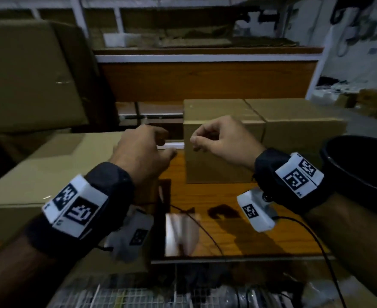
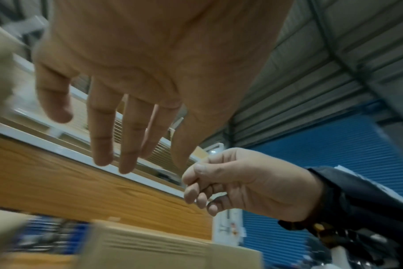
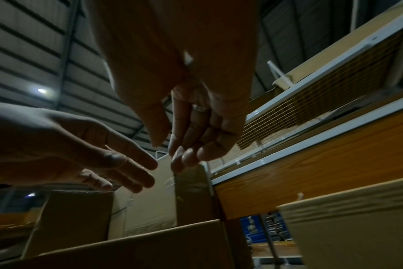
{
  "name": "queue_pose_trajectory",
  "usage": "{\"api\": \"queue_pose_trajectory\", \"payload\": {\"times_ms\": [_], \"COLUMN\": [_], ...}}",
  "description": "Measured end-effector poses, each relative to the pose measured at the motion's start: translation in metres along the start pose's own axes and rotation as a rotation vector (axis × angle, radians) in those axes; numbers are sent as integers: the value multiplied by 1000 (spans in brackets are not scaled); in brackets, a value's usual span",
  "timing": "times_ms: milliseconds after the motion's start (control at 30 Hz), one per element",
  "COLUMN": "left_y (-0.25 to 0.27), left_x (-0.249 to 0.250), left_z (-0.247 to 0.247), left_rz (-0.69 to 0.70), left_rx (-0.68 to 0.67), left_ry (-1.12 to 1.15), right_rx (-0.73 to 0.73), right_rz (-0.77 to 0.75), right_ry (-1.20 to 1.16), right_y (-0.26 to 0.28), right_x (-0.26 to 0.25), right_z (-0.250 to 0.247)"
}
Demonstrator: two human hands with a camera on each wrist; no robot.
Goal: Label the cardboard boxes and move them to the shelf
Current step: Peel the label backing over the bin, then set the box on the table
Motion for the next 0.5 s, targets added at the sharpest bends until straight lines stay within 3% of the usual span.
{"api": "queue_pose_trajectory", "payload": {"times_ms": [200, 300, 500], "left_y": [10, 10, 12], "left_x": [-98, -141, -205], "left_z": [-27, -37, -24], "left_rz": [-102, -131, -83], "left_rx": [-108, -146, -383], "left_ry": [-95, -179, -475], "right_rx": [-236, -381, -708], "right_rz": [-127, -120, -56], "right_ry": [126, 254, 631], "right_y": [-40, -52, -62], "right_x": [-51, -60, -61], "right_z": [105, 149, 203]}}
Point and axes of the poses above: each hand's wrist, its own y-axis away from the middle knuckle, its own z-axis out of the palm, x = y × z, the point moved 8 cm from there along -y, towards the middle knuckle, and after that the axes turned 11 degrees about -y, right-handed, at the moved point
